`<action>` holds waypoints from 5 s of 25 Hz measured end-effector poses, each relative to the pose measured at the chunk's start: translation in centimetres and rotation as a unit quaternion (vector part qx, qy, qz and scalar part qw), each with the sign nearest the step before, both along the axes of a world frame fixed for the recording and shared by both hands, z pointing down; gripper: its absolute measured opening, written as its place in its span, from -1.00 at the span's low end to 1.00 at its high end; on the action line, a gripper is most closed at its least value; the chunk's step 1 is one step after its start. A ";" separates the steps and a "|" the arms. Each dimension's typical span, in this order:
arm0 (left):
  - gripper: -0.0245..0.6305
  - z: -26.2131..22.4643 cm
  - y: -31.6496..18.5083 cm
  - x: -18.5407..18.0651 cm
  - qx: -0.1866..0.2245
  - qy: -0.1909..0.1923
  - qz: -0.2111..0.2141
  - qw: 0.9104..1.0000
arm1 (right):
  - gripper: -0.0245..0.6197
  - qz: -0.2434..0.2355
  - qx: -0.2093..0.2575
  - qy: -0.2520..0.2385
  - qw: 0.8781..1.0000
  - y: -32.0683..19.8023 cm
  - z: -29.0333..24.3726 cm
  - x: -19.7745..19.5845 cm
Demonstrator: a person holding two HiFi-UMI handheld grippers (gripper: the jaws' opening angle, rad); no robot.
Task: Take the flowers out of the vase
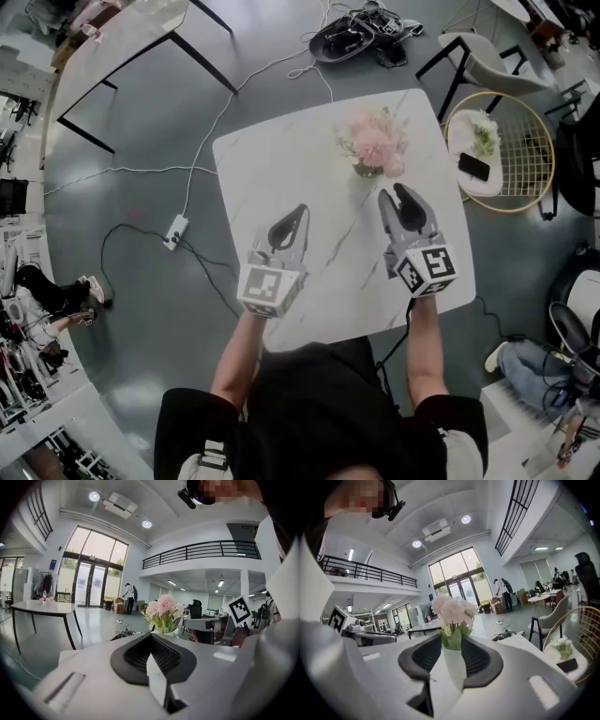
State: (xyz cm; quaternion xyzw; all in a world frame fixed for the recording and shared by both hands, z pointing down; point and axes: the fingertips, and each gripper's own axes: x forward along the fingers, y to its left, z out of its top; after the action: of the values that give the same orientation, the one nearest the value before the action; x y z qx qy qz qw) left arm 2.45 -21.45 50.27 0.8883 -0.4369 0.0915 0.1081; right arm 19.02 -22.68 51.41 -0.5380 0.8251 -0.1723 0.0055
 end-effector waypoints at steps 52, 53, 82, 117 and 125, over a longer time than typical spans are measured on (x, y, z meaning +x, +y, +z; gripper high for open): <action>-0.90 2.4 -1.5 -3.9 -0.033 -0.018 -0.058 0.998 | -0.76 -0.035 -0.049 0.003 0.998 -6.5 3.1 -1.4; -0.90 2.3 -1.3 -4.0 -0.034 -0.016 -0.059 0.998 | -0.77 -0.033 -0.048 0.005 0.998 -6.4 3.0 -1.4; -0.90 -0.4 0.2 -6.3 -0.010 -0.004 -0.070 0.997 | -0.88 -0.013 0.003 0.008 1.000 -5.4 -1.6 -1.6; -0.90 -7.0 5.8 -9.1 0.043 0.035 -0.074 0.996 | -0.88 0.035 0.118 0.049 0.991 0.5 -15.6 -0.7; -0.90 -7.8 7.3 -9.8 0.053 0.041 -0.070 0.995 | -0.88 0.042 0.135 0.050 0.989 2.3 -17.6 -1.3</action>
State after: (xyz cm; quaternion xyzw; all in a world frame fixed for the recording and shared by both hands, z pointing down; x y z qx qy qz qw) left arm -7.33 -14.13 42.45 0.8630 -0.4974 0.0243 0.0847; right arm 17.77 -20.40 33.81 -0.5742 0.8169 -0.0320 0.0439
